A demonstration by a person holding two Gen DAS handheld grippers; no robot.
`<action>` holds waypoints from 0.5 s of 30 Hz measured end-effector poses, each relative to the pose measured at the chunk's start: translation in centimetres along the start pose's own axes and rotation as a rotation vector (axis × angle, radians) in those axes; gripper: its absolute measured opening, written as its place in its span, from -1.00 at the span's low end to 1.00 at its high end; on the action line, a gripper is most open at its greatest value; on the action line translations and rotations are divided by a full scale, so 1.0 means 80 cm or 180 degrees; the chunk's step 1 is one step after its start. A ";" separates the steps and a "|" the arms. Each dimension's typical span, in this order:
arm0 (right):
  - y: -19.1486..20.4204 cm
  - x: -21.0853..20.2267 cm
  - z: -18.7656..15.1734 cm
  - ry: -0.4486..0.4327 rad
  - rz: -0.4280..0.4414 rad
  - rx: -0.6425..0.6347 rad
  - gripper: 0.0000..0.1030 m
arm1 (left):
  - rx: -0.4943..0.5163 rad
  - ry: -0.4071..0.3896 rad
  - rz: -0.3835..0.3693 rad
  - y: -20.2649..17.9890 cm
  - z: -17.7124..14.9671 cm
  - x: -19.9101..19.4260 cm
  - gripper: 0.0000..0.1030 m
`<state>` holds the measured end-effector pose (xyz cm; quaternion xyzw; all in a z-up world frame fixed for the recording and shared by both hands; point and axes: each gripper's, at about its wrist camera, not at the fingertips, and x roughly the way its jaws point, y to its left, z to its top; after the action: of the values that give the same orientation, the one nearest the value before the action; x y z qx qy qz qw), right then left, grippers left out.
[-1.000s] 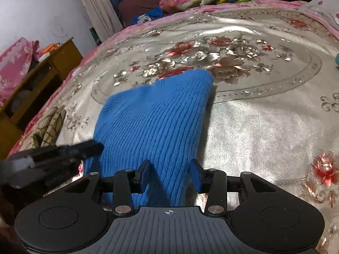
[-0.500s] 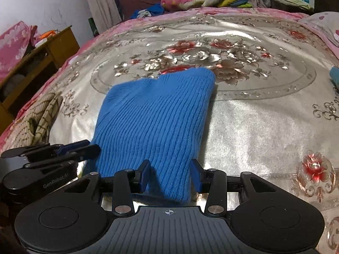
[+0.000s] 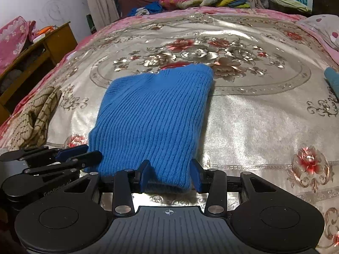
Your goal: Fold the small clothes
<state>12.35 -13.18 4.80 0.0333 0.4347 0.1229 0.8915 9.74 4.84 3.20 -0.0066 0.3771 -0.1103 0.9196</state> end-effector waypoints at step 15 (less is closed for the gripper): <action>0.002 -0.024 -0.036 0.0014 0.0031 0.0073 -0.17 | -0.0082 0.0092 0.0145 -0.013 -0.023 -0.014 0.25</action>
<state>8.91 -13.67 4.49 0.0455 0.4379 0.1223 0.8895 7.44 4.22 2.76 -0.0083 0.3918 -0.0846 0.9161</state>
